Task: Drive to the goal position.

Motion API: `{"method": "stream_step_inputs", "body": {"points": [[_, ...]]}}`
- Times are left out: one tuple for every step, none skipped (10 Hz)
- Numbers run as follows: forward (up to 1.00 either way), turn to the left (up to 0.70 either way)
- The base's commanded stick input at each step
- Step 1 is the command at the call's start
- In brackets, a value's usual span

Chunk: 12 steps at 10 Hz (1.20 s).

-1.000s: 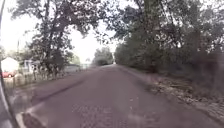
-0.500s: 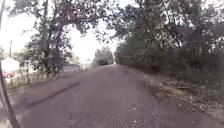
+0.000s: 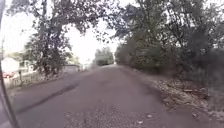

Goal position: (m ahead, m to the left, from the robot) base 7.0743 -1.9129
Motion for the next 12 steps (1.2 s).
{"method": "stream_step_inputs", "body": {"points": [[0.7,0.0],[0.7,0.0],[0.7,0.0],[0.7,0.0],[0.7,0.0],[0.7,0.0],[0.7,0.0],[0.7,0.0],[0.7,0.0],[0.7,0.0],[0.7,0.0],[0.7,0.0]]}}
